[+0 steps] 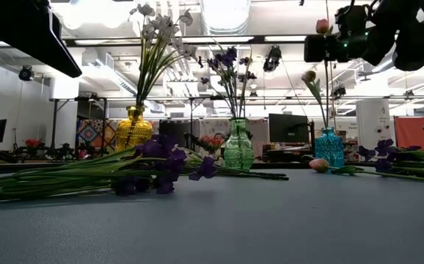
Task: Sort flowers into vase by color
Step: Put the left pink flower into the blue vase
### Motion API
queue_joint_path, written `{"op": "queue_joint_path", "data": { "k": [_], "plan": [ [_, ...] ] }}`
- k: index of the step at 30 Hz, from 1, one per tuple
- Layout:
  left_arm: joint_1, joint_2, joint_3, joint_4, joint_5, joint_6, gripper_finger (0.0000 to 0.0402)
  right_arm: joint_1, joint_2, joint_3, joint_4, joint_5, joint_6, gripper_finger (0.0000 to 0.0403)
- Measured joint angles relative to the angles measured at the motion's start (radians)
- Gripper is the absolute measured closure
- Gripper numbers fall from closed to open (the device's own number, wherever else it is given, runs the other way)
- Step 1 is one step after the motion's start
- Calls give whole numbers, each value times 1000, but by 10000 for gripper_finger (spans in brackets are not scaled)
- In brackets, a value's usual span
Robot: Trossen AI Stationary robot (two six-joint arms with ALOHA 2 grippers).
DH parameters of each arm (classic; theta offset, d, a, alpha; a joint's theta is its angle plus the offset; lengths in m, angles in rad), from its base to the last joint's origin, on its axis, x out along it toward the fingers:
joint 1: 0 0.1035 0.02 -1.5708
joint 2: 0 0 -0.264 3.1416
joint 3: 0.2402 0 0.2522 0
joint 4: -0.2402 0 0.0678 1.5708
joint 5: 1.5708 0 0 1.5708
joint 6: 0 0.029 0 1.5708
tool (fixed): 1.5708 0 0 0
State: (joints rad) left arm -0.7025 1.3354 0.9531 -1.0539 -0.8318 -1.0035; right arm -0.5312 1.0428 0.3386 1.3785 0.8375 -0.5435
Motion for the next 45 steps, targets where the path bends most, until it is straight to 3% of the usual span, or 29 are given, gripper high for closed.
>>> {"op": "queue_joint_path", "data": {
  "k": [31, 45],
  "plan": [
    [-1, 0, 0, 1, 0, 0, 178, 0, 0, 0, 11, -8, 59, 390],
    [-1, 0, 0, 1, 0, 0, 178, 0, 0, 0, -69, -4, 83, 390]
  ]
}}
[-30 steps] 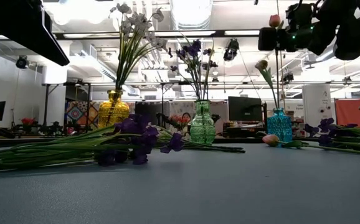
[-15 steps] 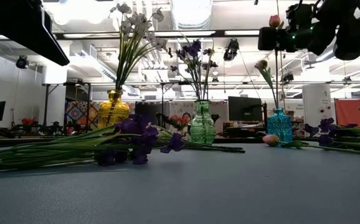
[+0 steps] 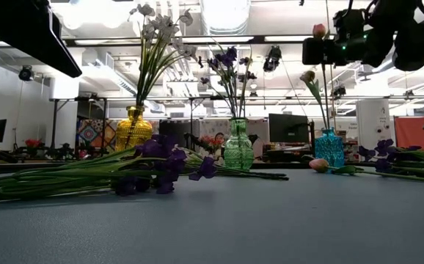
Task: Sort flowers into vase by color
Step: Put the left pink flower into the blue vase
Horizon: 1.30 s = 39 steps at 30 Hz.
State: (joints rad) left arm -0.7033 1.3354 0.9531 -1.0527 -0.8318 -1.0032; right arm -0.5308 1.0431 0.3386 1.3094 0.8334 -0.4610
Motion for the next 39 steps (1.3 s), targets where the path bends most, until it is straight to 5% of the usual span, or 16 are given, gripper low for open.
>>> {"op": "queue_joint_path", "data": {
  "k": [11, 19, 32, 39],
  "plan": [
    [0, 0, 0, 0, 0, 0, 178, 0, 0, 0, -129, 6, 24, 390],
    [0, 0, 0, 0, 0, 0, 178, 39, -1, 0, -207, 128, 29, 390],
    [0, 0, 0, 1, 0, 0, 178, 104, -4, 0, -399, 190, 214, 389],
    [1, 0, 0, 2, 0, 0, 178, 118, -15, 0, -487, 190, 312, 322]
  ]
}}
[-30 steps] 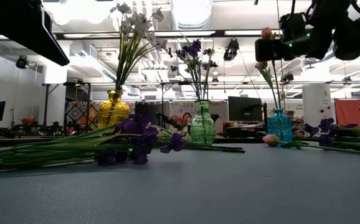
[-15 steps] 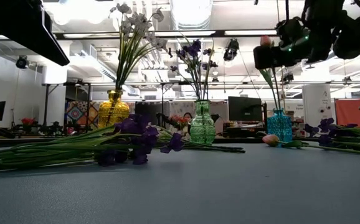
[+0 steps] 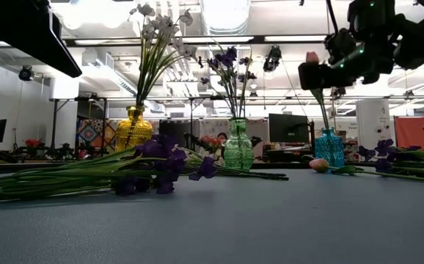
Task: Sort flowers into vase by color
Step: Put the left pink flower into the blue vase, then put the left purple flowers into the green vase
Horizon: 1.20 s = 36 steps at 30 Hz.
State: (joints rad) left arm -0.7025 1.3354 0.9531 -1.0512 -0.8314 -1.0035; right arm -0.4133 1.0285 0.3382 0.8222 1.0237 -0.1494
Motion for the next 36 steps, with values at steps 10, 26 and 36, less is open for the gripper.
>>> {"op": "queue_joint_path", "data": {
  "k": [10, 26, 36],
  "plan": [
    [0, 0, 0, 3, 0, 0, 178, 128, -9, 0, -12, 153, 8, 190],
    [-3, 0, 0, 196, 150, -97, 178, 510, -31, 0, -10, 439, -6, 103],
    [-25, 4, 0, 428, 368, -175, 178, 727, -31, 0, -10, 437, 49, 101]
  ]
}}
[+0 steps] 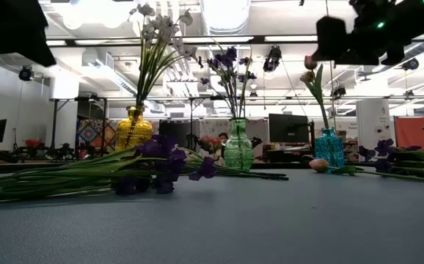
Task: Sort flowers into vase by color
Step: Put the left purple flowers into the green vase
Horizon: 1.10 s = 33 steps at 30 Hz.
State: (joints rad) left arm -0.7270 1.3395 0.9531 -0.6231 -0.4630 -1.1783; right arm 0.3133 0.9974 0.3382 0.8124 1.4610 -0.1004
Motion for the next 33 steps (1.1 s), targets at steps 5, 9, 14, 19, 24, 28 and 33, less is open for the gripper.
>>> {"op": "queue_joint_path", "data": {
  "k": [5, 9, 14, 19, 24, 28, 33],
  "plan": [
    [-14, 40, 0, 15, 18, -76, 178, 135, 0, 0, 0, -3, -4, 99],
    [-14, 129, 0, 31, 71, -95, 178, 237, 1, 0, 0, -88, -4, 99],
    [-21, 248, 0, 35, 98, -87, 178, 295, 2, 0, -2, -343, 73, 102],
    [-67, 355, 66, -11, 138, -83, 178, 296, 2, 0, -41, -421, 149, 111],
    [-92, 456, 192, -176, 108, -95, 178, 296, 3, 0, -55, -416, 161, 117],
    [-101, 564, 272, -199, 142, -52, 178, 296, 3, 0, -54, -416, 174, 115],
    [-111, 669, 368, -284, 130, -64, 192, 295, 9, 0, -58, -417, 192, 117]
  ]
}}
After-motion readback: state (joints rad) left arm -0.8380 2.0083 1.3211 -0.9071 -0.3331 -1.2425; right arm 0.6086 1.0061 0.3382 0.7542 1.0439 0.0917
